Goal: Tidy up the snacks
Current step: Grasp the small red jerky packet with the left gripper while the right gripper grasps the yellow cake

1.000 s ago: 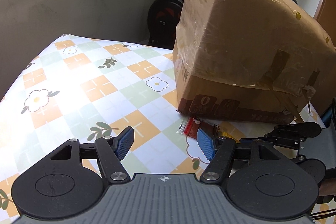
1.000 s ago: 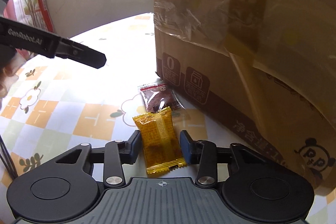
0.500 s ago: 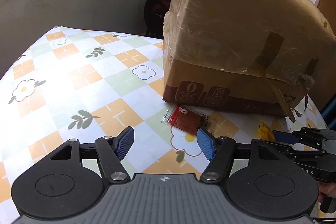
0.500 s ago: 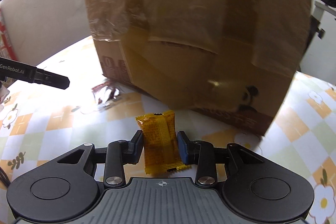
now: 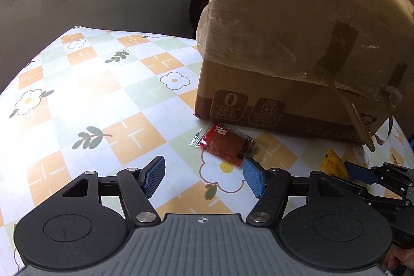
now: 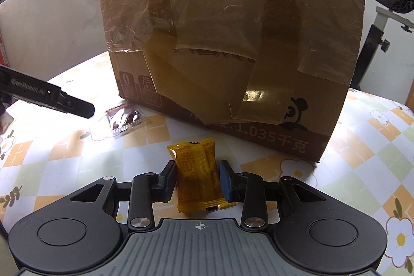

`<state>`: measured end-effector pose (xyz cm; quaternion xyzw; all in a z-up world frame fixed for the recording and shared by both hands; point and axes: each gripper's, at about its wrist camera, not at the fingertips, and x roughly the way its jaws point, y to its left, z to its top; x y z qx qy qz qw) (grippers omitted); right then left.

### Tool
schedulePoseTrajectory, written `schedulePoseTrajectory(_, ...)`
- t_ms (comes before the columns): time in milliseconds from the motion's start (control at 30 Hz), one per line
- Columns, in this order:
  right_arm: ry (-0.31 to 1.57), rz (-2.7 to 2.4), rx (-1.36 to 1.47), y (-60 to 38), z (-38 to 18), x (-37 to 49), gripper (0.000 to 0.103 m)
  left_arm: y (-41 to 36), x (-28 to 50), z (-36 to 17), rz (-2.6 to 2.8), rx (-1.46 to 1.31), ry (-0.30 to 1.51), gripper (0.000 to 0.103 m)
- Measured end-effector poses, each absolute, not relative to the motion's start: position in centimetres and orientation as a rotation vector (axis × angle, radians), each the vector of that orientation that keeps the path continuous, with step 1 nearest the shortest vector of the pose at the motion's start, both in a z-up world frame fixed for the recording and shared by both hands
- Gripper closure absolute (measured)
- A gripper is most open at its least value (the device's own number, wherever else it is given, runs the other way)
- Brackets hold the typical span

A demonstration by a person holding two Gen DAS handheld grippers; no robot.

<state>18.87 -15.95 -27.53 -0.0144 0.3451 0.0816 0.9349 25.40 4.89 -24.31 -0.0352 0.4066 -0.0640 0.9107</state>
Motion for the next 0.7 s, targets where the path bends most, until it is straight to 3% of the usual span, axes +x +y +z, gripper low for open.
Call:
schedulePoseTrajectory(600,0.680,0.205,-0.016,-16.8,-27.3,18.0,0.072,-0.3,30.6,-25.8,-0.010,-0.056,0.828,0.032)
schedulePoseTrajectory(700,0.686,0.204,-0.005,-16.8,-27.4,18.3,0.072,-0.9,30.8,-26.0,0.010,-0.022,0.815,0.028)
